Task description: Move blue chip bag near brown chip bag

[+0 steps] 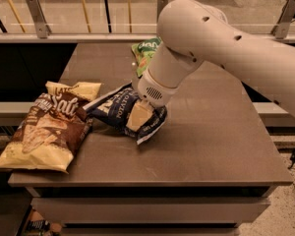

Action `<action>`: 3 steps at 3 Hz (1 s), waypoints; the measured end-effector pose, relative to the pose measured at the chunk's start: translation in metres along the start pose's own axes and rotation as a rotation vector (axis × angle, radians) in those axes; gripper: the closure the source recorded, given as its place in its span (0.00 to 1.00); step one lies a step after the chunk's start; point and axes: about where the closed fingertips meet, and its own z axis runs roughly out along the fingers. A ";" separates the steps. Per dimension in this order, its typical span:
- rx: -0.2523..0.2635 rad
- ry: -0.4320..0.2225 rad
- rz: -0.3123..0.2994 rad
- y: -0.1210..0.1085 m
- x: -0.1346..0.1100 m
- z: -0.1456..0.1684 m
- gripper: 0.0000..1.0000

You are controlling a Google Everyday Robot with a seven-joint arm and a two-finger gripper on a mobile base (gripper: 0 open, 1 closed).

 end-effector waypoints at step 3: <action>-0.002 0.004 -0.007 0.003 -0.002 0.002 0.14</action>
Offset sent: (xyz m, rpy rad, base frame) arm -0.0007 0.0010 -0.0002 -0.0010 0.0001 0.0025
